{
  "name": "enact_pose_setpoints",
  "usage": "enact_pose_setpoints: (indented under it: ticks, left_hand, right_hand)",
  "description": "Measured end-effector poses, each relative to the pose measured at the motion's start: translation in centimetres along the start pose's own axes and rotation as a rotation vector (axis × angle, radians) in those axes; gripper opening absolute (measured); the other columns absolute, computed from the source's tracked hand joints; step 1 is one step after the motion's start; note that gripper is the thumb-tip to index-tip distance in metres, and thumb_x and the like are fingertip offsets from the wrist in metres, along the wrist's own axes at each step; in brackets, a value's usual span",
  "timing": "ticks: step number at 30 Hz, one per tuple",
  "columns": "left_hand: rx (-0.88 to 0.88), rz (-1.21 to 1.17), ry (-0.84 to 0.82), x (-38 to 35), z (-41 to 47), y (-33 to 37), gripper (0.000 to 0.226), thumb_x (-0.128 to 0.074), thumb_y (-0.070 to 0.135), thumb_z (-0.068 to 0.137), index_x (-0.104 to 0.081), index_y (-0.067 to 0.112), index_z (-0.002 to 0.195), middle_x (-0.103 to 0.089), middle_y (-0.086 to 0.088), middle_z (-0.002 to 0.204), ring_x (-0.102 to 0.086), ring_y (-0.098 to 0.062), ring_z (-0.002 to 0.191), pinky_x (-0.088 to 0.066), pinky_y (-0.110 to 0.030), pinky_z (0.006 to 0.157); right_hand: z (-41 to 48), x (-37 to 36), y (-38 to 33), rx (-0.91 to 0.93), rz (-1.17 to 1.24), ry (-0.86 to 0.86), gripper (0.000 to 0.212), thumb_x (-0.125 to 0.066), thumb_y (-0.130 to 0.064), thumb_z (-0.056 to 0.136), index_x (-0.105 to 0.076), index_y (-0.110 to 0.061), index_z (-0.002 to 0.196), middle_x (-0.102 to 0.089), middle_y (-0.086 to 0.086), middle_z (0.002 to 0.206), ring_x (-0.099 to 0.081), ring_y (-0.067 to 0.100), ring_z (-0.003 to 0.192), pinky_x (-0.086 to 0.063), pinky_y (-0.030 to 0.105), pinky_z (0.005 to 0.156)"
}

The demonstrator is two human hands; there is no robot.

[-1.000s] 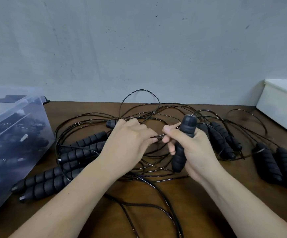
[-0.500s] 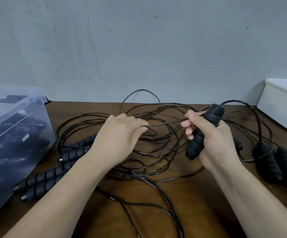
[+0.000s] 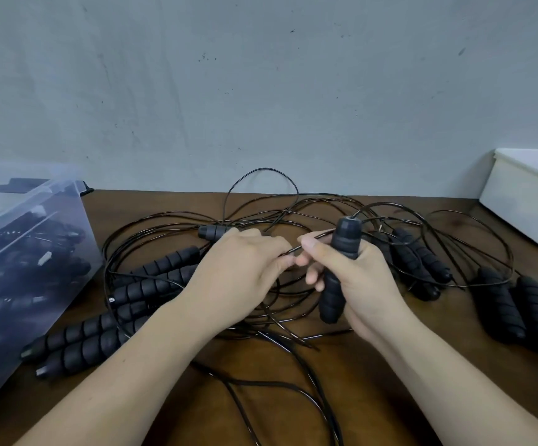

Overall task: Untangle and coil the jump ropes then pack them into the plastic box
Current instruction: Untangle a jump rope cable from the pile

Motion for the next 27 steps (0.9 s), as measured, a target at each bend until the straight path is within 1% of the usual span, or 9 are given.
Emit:
enact_pose_setpoints:
  ticks: [4, 8, 12, 15, 18, 22, 24, 25, 27]
  left_hand:
    - [0.022, -0.037, -0.017, -0.2, -0.2, -0.1, 0.031, -0.043, 0.052, 0.105, -0.063, 0.031, 0.094, -0.052, 0.014, 0.069, -0.042, -0.008, 0.074, -0.044, -0.035, 0.075]
    - [0.052, -0.086, 0.002, 0.3, -0.1, -0.5, 0.022, -0.051, 0.051, 0.104, -0.062, 0.035, 0.093, -0.054, 0.019, 0.073, -0.045, -0.006, 0.077, -0.040, -0.030, 0.077]
    - [0.094, -0.080, -0.003, 1.0, 0.0, -1.5, 0.014, -0.053, 0.049, 0.104, -0.054, 0.047, 0.091, -0.057, 0.025, 0.075, -0.047, 0.000, 0.085, -0.043, -0.031, 0.084]
    - [0.111, -0.050, 0.009, 1.4, 0.0, -2.2, 0.016, -0.055, 0.047, 0.104, -0.067, 0.038, 0.098, -0.060, 0.025, 0.082, -0.045, -0.004, 0.087, -0.046, -0.037, 0.090]
    - [0.141, -0.032, 0.032, 1.8, 0.0, -3.4, 0.018, -0.057, 0.046, 0.104, -0.070, 0.034, 0.100, -0.063, 0.020, 0.082, -0.048, -0.011, 0.088, -0.048, -0.040, 0.086]
    - [0.124, -0.037, 0.046, 1.8, -0.1, -3.3, 0.022, -0.056, 0.046, 0.104, -0.073, 0.032, 0.102, -0.065, 0.020, 0.084, -0.047, -0.011, 0.090, -0.049, -0.042, 0.087]
    - [0.091, -0.034, 0.041, 1.4, -0.1, -2.4, 0.023, -0.055, 0.046, 0.105, -0.074, 0.032, 0.104, -0.067, 0.019, 0.087, -0.046, -0.011, 0.090, -0.050, -0.044, 0.087]
    - [0.074, -0.031, 0.043, 1.3, -0.1, -2.0, 0.023, -0.055, 0.045, 0.106, -0.073, 0.031, 0.104, -0.066, 0.018, 0.087, -0.045, -0.011, 0.089, -0.050, -0.044, 0.086]
    - [0.045, -0.019, 0.067, 1.3, 0.0, -1.3, 0.026, -0.053, 0.046, 0.106, -0.074, 0.030, 0.103, -0.065, 0.017, 0.085, -0.045, -0.012, 0.088, -0.050, -0.042, 0.083]
  right_hand:
    - [-0.1, 0.1, -0.3, 0.001, -0.020, 0.000, 0.010, -0.075, -0.013, 0.096, -0.077, -0.005, 0.090, -0.077, 0.018, 0.086, -0.060, 0.021, 0.063, -0.049, 0.028, 0.057]
    - [0.2, 1.4, -1.5, 0.027, 0.049, 0.102, 0.011, -0.075, -0.011, 0.095, -0.073, -0.003, 0.087, -0.075, 0.015, 0.082, -0.058, 0.017, 0.061, -0.048, 0.026, 0.057]
    - [0.8, 3.3, -2.8, 0.065, 0.151, 0.188, 0.013, -0.071, -0.009, 0.097, -0.067, 0.003, 0.097, -0.071, 0.010, 0.079, -0.054, 0.015, 0.060, -0.046, 0.025, 0.057]
    - [1.0, 4.2, -3.2, 0.081, 0.173, 0.217, 0.014, -0.070, -0.010, 0.099, -0.068, -0.007, 0.086, -0.070, 0.009, 0.080, -0.054, 0.015, 0.061, -0.047, 0.025, 0.057]
    - [1.3, 4.9, -3.4, 0.077, 0.232, 0.245, 0.024, -0.072, -0.014, 0.099, -0.066, -0.016, 0.077, -0.069, 0.009, 0.082, -0.053, 0.016, 0.062, -0.046, 0.025, 0.057]
    - [1.3, 4.0, -3.1, 0.057, 0.258, 0.183, 0.016, -0.075, -0.019, 0.094, -0.065, -0.007, 0.096, -0.069, 0.009, 0.083, -0.052, 0.016, 0.060, -0.045, 0.025, 0.055]
    - [1.0, 2.8, -2.5, 0.026, 0.228, 0.133, 0.033, -0.077, -0.022, 0.086, -0.069, -0.001, 0.109, -0.069, 0.009, 0.081, -0.052, 0.017, 0.060, -0.044, 0.024, 0.054]
    - [0.9, 2.3, -2.1, 0.007, 0.213, 0.112, 0.035, -0.078, -0.022, 0.085, -0.070, 0.000, 0.111, -0.069, 0.010, 0.081, -0.052, 0.017, 0.059, -0.044, 0.025, 0.053]
    - [0.5, 1.1, -1.3, -0.023, 0.164, 0.045, 0.023, -0.078, -0.016, 0.088, -0.074, -0.002, 0.105, -0.072, 0.014, 0.083, -0.054, 0.019, 0.060, -0.045, 0.026, 0.054]
Point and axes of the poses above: each hand's wrist, its own z-axis towards the middle knuckle, its own x-axis out of the back of the hand, y = z × x, the point moved 7 cm from there along z, towards the middle knuckle
